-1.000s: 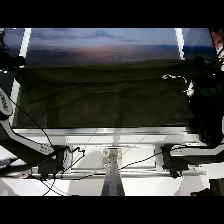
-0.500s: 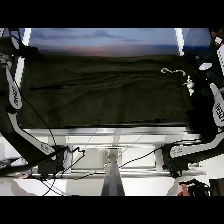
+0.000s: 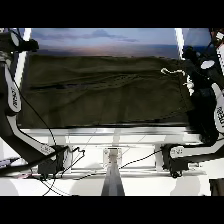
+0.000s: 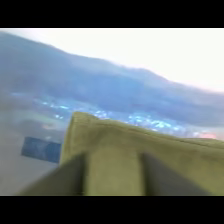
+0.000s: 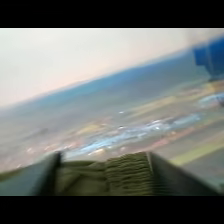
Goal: Fold the clothes and pants, and hang the long-sleeved shirts on hangers.
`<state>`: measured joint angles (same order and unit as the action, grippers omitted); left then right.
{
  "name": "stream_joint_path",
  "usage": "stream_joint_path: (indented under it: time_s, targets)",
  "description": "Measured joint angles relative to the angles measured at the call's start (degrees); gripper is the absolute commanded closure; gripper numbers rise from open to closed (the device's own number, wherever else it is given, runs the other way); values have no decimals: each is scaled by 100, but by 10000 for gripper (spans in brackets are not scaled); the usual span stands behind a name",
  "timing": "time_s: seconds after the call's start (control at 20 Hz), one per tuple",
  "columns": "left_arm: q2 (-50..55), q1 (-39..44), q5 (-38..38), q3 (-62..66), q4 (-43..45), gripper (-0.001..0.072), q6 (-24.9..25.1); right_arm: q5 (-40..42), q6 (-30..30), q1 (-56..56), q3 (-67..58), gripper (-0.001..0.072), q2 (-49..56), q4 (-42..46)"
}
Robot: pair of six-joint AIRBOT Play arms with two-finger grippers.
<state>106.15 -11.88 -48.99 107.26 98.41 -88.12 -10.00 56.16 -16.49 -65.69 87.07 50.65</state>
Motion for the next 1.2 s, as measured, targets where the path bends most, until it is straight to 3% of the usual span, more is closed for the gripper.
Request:
stream_joint_path:
  time_s: [0.05,0.15,0.35,0.5,0.7,0.9,0.95,1.0,1.05,1.2]
  targets:
    - [-170,-2,-188,0,2,601,-31,-258,-2,-46,-2,689,-168,101]
    - [-476,-13,-621,0,7,691,-76,-1012,0,-221,0,687,-551,313]
    - [-964,24,-1827,0,9,693,-92,-2975,46,-774,-2,688,-1471,728]
    - [-1353,160,-2629,-37,-46,694,177,-4400,417,-1397,76,689,-2203,1547]
    - [-2114,656,-2907,-481,-575,693,422,-5475,1108,-2404,782,690,-3008,2153]
    - [-3014,1261,-2861,-1290,-634,692,645,-6092,1360,-3025,2096,686,-3526,2013]
    - [-3226,1362,-2830,-1502,-612,693,710,-6216,1370,-3119,2415,564,-3585,1805]
    - [-3397,1425,-2800,-1672,-568,692,715,-6262,1384,-3191,2653,314,-3630,1569]
    - [-3560,1473,-2785,-1836,-507,692,737,-6255,1440,-3261,2848,221,-3657,1355]
    - [-3882,1543,-2747,-2131,-391,692,772,-6054,1952,-3467,3189,222,-3711,1064]
